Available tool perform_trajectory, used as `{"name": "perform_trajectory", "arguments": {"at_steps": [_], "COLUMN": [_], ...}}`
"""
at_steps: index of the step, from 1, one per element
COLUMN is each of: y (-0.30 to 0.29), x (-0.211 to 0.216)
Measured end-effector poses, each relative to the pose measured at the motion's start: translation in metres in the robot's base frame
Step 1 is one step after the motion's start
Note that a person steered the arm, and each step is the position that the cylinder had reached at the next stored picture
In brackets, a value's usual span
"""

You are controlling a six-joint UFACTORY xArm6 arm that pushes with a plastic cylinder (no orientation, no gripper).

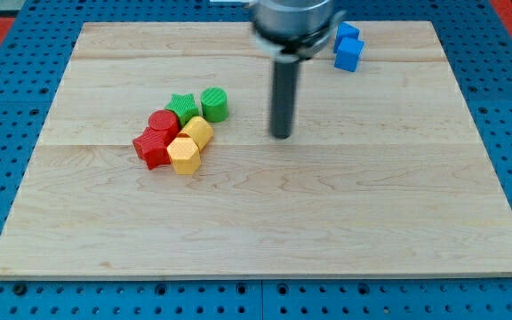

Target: Separate the red star from a group of blocks

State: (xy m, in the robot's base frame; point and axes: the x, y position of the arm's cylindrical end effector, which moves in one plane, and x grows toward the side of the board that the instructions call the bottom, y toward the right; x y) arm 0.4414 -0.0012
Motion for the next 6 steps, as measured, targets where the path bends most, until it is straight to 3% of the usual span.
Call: {"name": "perform_trajectory", "arguments": {"at_steps": [1, 2, 5, 6], "y": [-0.092, -0.139, -0.148, -0.153], "x": [0.048, 0.055, -0.074, -0.068]}}
